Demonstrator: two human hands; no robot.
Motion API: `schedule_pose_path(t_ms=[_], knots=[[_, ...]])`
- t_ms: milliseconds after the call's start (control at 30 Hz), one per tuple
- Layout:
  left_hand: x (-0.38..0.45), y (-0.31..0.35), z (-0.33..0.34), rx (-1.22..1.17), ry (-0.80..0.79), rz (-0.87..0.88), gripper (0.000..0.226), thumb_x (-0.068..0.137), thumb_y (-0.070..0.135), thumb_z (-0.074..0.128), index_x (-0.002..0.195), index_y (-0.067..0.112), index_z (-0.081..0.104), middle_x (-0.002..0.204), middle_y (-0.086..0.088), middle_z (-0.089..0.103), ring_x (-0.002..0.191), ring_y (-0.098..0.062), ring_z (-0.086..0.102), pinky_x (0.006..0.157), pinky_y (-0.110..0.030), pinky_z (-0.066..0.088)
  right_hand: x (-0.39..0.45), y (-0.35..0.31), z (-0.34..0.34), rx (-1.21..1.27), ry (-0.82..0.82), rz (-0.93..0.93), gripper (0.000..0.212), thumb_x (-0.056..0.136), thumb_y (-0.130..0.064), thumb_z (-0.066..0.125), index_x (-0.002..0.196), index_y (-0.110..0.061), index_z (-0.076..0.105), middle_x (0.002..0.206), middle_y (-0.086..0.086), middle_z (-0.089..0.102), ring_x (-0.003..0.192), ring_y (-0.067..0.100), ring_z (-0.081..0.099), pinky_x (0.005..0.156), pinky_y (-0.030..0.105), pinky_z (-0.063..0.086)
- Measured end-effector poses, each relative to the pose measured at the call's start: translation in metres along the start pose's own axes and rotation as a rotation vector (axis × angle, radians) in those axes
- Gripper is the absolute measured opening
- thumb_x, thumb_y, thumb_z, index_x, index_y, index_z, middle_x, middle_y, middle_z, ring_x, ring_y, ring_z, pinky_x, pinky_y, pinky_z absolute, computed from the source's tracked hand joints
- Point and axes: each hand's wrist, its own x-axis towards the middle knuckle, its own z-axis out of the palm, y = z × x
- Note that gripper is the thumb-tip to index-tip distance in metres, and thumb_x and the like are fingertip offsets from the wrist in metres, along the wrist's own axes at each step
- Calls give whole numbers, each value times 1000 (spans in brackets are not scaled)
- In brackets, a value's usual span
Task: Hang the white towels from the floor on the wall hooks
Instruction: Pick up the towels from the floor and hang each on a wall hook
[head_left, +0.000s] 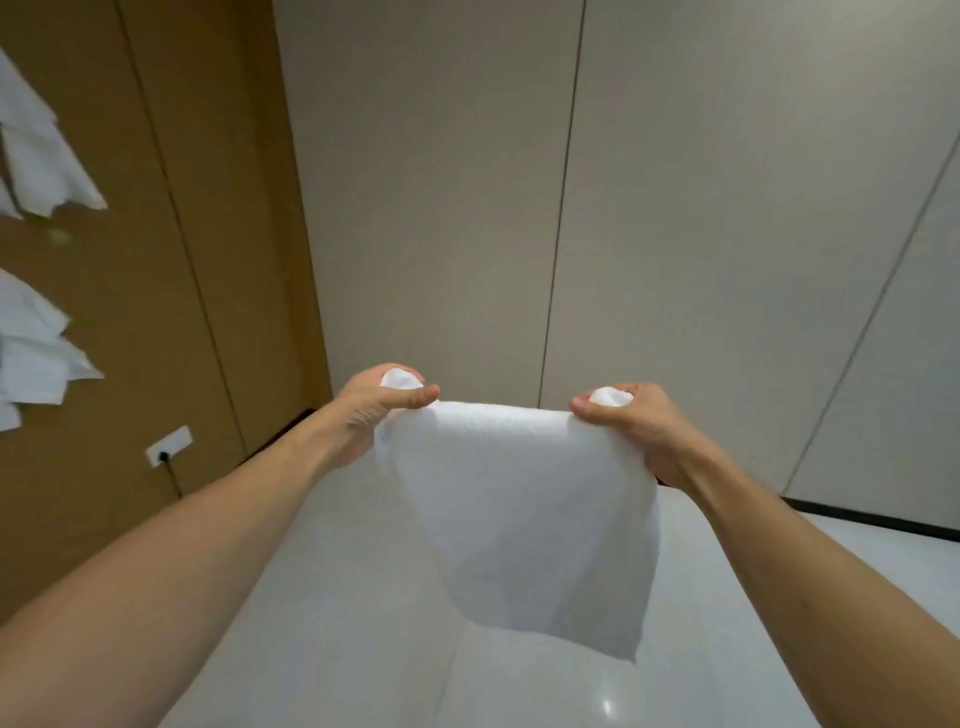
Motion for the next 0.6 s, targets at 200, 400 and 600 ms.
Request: schedule_pose_path(t_ms=[200,400,600], knots=[[66,21,-111,394,200,-66,27,67,13,86,91,20,78,97,-1,75,94,-20,69,74,-32,56,155,-24,87,-31,-190,4,38,67,-22,89,93,1,74,85,17,76,72,27,73,60,32,57],[124,29,-205,519,506,-106,23,71,26,86,90,20,75,95,-1,72,92,-20,66,76,-36,54,282,-54,184,-159,-319,-92,21,78,-21,83,82,-2,73,71,6,70,57,13,63,49,18,46],[157,12,-302,507,715,-114,15,67,31,86,77,26,77,88,6,72,88,-16,65,67,-30,48,376,-62,299,-393,-455,-265,11,84,-17,77,82,-6,74,69,4,64,60,16,56,56,24,42]])
